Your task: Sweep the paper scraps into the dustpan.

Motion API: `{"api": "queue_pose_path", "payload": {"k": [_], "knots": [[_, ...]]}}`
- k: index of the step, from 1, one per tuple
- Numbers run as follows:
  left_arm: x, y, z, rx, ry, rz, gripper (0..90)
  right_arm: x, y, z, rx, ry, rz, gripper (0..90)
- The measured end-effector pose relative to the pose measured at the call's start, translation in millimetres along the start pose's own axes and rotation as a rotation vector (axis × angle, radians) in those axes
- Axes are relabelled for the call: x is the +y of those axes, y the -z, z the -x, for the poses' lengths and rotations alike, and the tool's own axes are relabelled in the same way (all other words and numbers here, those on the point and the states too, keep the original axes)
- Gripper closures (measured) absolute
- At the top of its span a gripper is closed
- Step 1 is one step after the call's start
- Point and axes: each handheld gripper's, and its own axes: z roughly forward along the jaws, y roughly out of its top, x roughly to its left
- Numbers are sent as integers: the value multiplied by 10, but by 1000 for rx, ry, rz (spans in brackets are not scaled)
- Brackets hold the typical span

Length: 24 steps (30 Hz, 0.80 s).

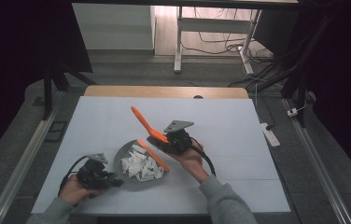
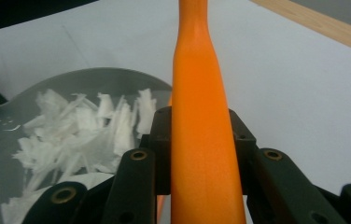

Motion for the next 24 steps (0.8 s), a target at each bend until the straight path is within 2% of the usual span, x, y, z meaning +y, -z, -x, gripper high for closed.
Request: {"api": "queue_pose_path", "payload": {"k": [7, 10, 13, 17, 20, 22, 24], "knots": [[2, -5, 10, -1, -4, 0, 613, -170, 127, 191, -140, -92, -47, 701], [6, -13, 14, -2, -5, 0, 613, -296, 161, 269, -174, -134, -73, 701], [13, -20, 18, -2, -7, -1, 613, -396, 141, 256, -160, -141, -96, 701], [23, -31, 27, -1, -8, 0, 613, -396, 93, 108, -110, -130, -87, 700], [28, -37, 34, -2, -9, 1, 613, -350, 13, -60, -87, -85, -90, 700], [29, -39, 37, 0, -9, 1, 613, -320, -40, -149, -70, -75, -87, 701], [28, -38, 35, -1, -10, 0, 613, -293, -84, -239, -70, -45, -89, 700]]}}
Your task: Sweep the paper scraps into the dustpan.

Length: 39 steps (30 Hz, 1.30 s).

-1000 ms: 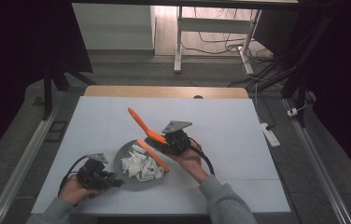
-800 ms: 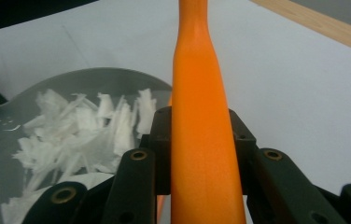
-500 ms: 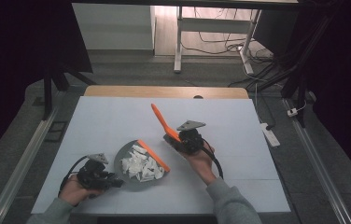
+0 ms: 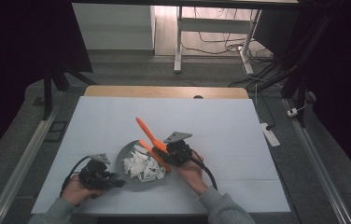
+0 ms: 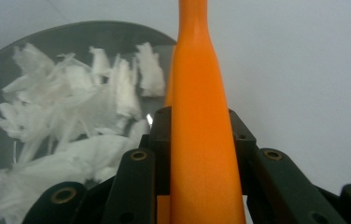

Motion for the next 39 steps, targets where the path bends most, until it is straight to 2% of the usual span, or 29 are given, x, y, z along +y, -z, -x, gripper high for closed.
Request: {"api": "queue_pose_path", "payload": {"k": [3, 4, 6, 9, 16, 39], "knots": [[-3, 0, -5, -1, -1, 0, 613, 30, -16, -86, -6, 14, 15, 699], [-2, 0, -5, -1, -1, 2, 613, 39, -6, -95, 8, 6, 27, 700], [0, 0, -4, 0, -1, 2, 613, 58, 19, -112, 70, -24, 40, 700], [-2, 2, -1, 3, -2, 3, 613, 81, 62, -163, 63, 12, 48, 700], [-3, 1, -2, 8, -6, 6, 612, 80, 190, -6, 60, -37, 98, 700], [-16, 39, 16, 25, -22, 48, 613, 109, 431, 225, 20, -79, 184, 700]]}}
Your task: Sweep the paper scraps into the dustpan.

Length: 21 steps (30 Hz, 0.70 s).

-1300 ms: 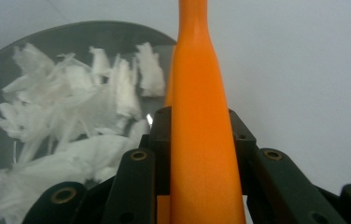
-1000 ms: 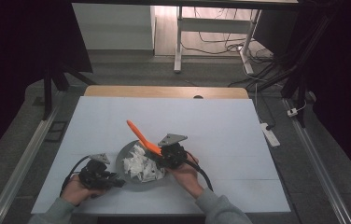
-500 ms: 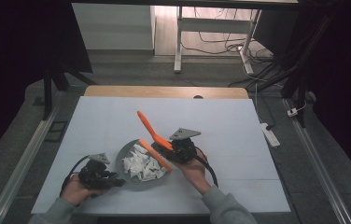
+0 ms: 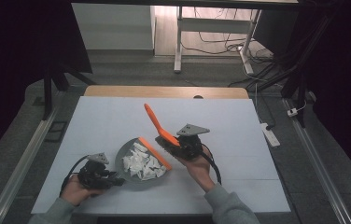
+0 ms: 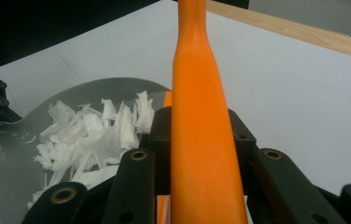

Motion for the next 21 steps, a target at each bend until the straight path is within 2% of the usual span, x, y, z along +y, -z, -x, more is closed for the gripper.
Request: {"api": "queue_pose_path", "payload": {"k": [9, 16, 21], "knots": [[1, 73, 35, 32, 7, 61, 613, 19, 193, 99, -3, -2, 37, 700], [8, 160, 85, 77, 47, 129, 612, 12, 392, 178, -12, -7, 61, 700], [26, 162, 120, 78, 48, 138, 612, 14, 498, 228, -11, -18, 79, 700]]}}
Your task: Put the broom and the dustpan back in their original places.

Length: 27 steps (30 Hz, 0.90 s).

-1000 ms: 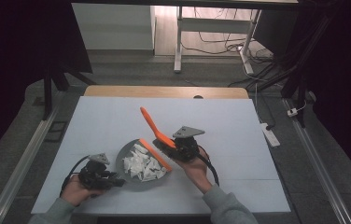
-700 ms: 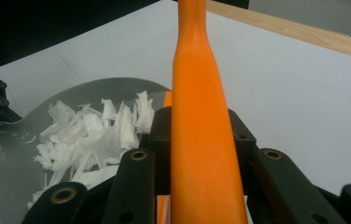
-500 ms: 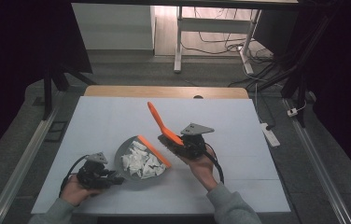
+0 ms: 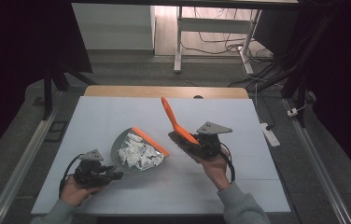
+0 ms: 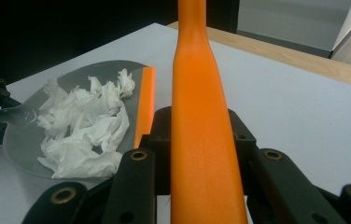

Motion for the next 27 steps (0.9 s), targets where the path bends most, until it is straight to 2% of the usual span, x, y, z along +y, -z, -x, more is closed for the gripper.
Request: {"api": "queue_pose_path", "payload": {"k": [8, 15, 27], "knots": [[6, 23, 17, 9, 25, 30, 612, -9, 126, 65, -4, -2, 6, 700], [-4, 51, 35, 17, 48, 53, 612, -73, 179, 130, -7, -1, -11, 700], [28, 106, 57, 57, 95, 93, 612, -140, 308, 216, -2, 0, -25, 700]]}}
